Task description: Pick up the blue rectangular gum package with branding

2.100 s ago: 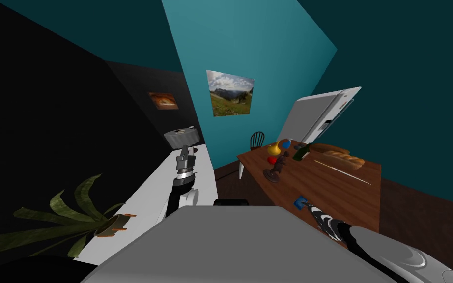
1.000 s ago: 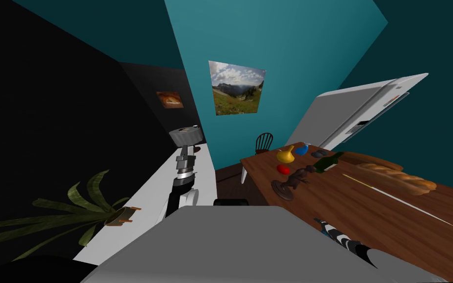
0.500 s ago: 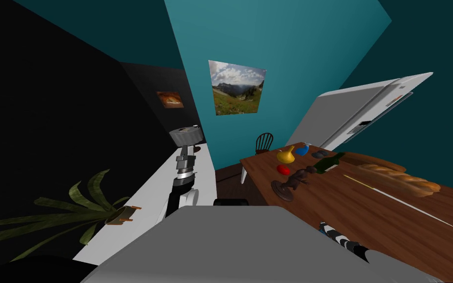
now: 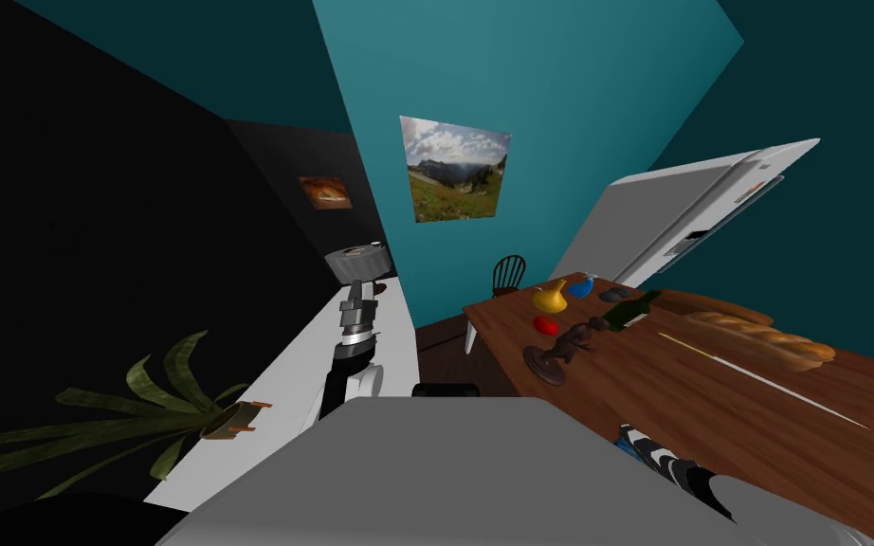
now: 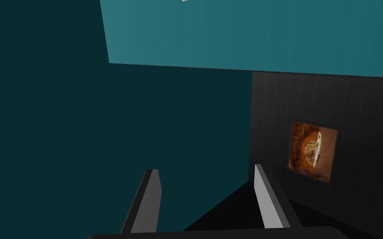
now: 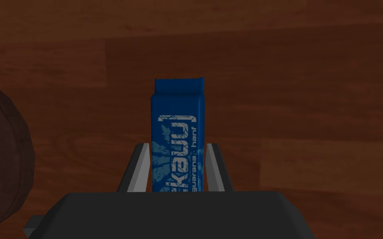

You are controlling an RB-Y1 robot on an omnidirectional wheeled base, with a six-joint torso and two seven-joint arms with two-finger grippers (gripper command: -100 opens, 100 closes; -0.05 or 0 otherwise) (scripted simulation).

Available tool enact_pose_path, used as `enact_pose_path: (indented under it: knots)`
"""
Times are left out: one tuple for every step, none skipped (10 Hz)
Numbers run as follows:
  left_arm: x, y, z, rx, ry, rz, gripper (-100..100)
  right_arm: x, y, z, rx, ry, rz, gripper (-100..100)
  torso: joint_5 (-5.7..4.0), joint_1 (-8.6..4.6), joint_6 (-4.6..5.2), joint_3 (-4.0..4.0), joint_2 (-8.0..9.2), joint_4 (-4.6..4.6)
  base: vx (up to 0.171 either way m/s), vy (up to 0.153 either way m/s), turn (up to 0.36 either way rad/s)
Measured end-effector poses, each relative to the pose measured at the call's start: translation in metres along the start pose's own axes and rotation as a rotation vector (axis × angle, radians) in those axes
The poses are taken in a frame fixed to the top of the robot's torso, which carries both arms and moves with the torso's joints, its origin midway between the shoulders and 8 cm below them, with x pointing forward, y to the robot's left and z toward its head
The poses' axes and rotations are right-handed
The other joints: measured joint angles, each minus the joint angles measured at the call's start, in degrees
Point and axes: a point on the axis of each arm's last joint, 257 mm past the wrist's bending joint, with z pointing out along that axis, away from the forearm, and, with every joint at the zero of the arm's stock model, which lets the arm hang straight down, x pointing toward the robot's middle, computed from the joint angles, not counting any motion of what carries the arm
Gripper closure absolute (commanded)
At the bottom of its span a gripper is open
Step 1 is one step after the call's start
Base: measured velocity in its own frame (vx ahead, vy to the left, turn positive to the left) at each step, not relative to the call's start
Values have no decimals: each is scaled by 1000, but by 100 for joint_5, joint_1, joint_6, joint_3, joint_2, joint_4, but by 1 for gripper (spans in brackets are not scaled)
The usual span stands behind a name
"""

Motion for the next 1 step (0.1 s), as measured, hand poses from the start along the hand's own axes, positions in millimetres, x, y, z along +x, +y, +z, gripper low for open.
enact_pose_path:
  knots:
    - [0,0,0,0,0,0,0,1,0,0,0,-1,0,0,-4,-10,-1,-1,-2,0,-2,8,0]
